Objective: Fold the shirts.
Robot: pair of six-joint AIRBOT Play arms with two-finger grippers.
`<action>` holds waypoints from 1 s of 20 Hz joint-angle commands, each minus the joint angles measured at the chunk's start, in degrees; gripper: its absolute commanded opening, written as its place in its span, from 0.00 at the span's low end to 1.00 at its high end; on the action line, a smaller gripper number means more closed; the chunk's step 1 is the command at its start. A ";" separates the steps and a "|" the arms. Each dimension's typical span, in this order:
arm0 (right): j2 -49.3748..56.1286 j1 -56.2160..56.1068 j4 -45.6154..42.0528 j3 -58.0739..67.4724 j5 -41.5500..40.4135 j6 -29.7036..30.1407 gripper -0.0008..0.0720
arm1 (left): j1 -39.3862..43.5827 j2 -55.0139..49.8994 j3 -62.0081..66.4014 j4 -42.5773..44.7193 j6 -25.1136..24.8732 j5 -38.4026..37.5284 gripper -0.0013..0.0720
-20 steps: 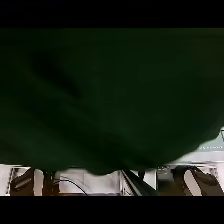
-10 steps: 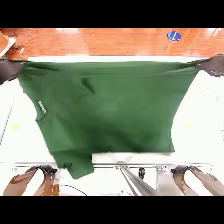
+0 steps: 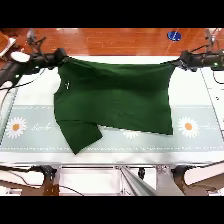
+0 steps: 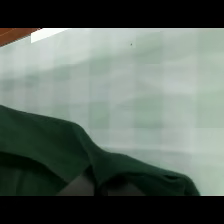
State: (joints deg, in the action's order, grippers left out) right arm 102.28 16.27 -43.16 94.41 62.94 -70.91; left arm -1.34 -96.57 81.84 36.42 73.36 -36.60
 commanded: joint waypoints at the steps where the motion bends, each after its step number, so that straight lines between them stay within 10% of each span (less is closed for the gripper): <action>1: 8.04 -0.02 0.20 7.02 2.75 -2.54 0.04 | 0.52 -7.52 6.10 -0.02 10.40 -4.37 0.04; 10: 7.13 3.19 -1.86 5.44 20.37 0.07 0.04 | -6.84 -5.18 5.75 13.40 2.60 -37.05 0.04; 18: 7.15 2.86 -8.85 -5.05 19.87 -2.29 0.04 | -6.93 -5.75 2.27 25.70 3.37 -38.97 0.06; 20: 7.19 1.66 -8.81 -5.03 19.39 -2.54 0.27 | -6.45 -5.73 2.27 25.73 3.39 -38.86 0.67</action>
State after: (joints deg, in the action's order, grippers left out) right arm 109.43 18.81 -50.94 90.61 82.54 -73.08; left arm -8.01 -102.24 84.36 59.90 76.58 -74.89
